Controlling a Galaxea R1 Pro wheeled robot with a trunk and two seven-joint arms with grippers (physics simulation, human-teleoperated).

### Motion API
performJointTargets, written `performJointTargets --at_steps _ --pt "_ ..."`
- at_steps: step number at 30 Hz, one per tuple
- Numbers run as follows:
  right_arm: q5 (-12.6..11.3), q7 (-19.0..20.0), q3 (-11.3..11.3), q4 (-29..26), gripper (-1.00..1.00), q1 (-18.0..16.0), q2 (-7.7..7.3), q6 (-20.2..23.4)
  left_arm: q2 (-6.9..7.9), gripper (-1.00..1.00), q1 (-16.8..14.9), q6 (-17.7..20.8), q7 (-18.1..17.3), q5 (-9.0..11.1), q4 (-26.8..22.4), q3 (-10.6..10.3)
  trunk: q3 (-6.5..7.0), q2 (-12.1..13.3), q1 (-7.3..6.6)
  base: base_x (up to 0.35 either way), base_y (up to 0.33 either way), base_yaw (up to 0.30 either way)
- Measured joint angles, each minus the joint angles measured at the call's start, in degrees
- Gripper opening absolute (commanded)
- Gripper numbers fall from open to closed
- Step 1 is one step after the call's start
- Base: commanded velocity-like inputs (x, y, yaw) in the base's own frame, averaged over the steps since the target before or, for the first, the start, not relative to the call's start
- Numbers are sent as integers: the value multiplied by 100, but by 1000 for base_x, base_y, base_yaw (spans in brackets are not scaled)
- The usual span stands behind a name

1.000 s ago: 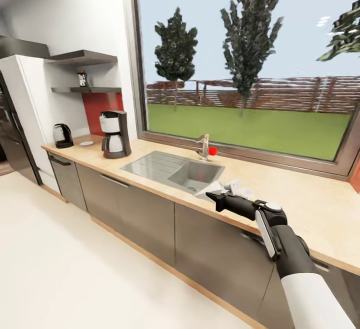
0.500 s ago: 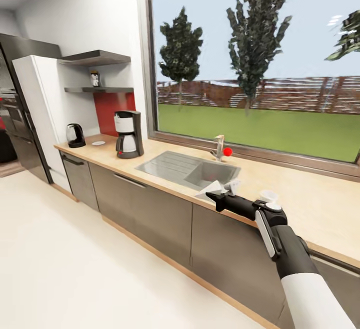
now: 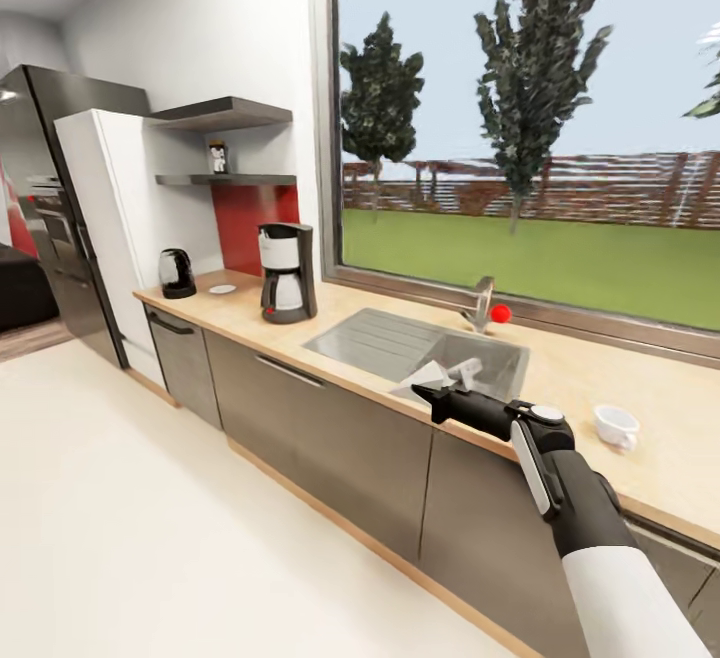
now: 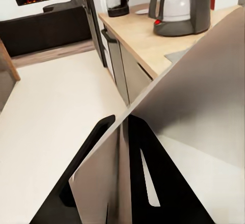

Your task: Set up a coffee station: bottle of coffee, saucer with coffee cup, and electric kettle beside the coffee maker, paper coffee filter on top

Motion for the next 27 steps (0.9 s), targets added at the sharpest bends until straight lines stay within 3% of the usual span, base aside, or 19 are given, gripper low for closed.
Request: performJointTargets --at_steps 13,27 --pt "0 0 4 0 -100 0 0 1 0 100 0 0 0 1 0 -1 0 0 0 278 226 261" --pt "0 0 -1 -1 -100 0 0 1 1 100 -1 -1 0 3 2 -3 0 -1 0 322 102 33"
